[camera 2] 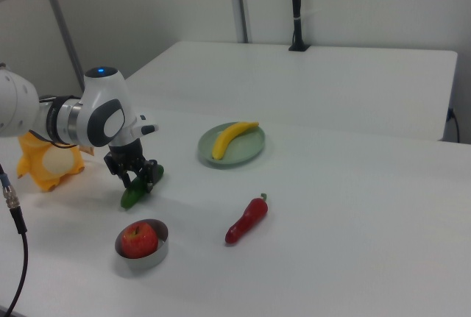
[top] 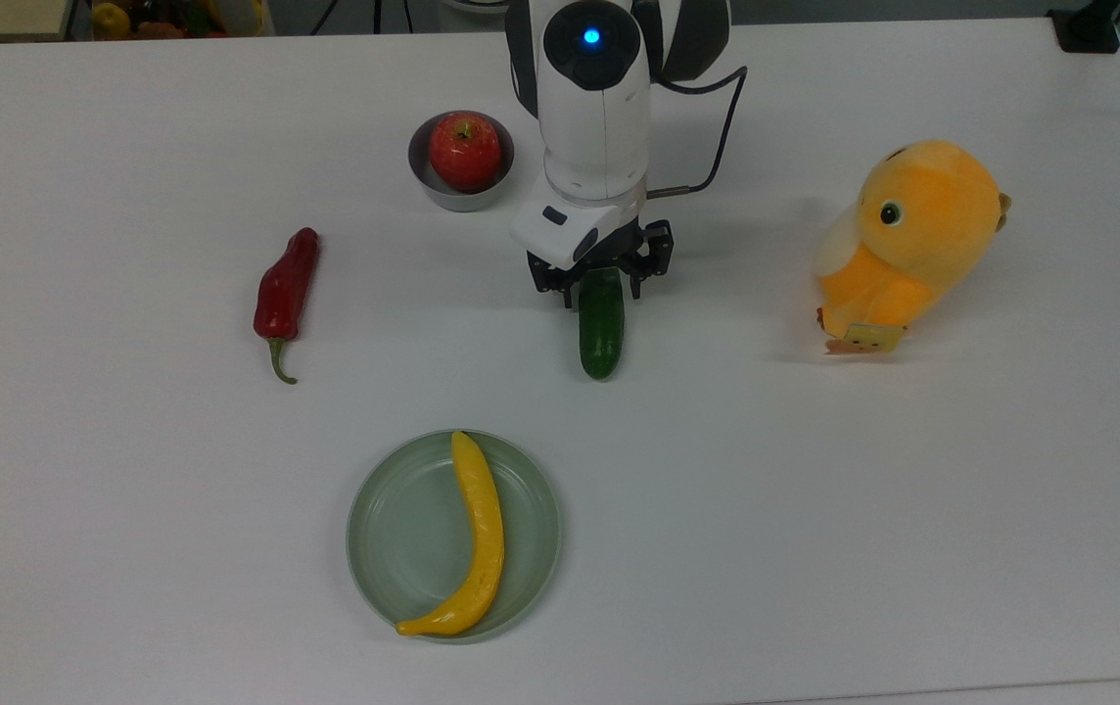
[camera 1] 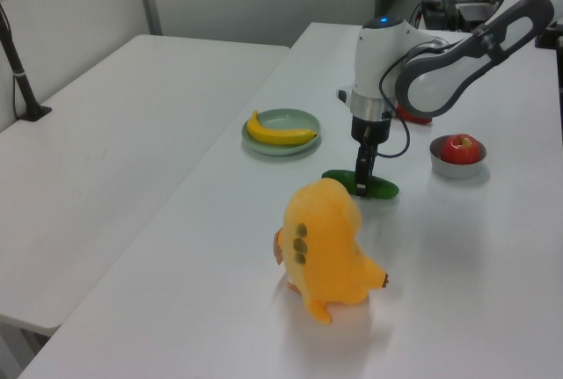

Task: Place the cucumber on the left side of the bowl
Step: 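Close the gripper on the middle of the cucumber, then lift the cucumber and carry it beside the apple bowl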

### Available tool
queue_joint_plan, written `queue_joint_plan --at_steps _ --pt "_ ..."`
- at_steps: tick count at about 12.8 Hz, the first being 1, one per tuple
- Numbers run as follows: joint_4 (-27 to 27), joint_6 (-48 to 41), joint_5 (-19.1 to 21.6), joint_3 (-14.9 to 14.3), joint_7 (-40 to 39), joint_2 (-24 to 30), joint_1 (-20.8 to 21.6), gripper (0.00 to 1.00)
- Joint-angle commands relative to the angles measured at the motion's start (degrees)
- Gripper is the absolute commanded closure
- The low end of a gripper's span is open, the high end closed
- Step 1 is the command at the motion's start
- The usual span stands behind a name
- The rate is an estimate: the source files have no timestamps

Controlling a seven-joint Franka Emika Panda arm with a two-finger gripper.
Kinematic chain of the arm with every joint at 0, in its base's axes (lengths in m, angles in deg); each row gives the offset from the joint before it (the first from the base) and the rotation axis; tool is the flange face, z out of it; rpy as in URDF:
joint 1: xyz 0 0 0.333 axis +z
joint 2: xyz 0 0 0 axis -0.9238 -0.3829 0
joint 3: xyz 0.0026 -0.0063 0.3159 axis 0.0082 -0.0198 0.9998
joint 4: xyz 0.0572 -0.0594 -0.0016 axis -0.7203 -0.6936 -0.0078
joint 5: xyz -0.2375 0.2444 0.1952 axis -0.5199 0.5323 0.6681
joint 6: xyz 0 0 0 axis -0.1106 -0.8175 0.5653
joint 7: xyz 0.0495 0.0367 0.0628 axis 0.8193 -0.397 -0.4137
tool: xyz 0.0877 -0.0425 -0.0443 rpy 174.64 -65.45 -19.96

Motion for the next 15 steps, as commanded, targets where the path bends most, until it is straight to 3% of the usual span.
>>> queue_joint_plan --at_steps 1,3,6,8,15 --pt "0.0 1.0 -0.2 0.2 1.3 0.0 0.3 0.83" --pt "0.0 1.0 -0.2 0.3 1.3 0.3 0.3 0.97" --pt "-0.2 0.0 -0.2 0.3 1.3 2.3 -0.1 0.98" --pt "0.1 -5.3 -0.1 0.3 0.6 5.1 -0.4 0.98" --pt "-1.5 -27.8 0.9 0.3 0.1 23.3 -2.9 0.98"
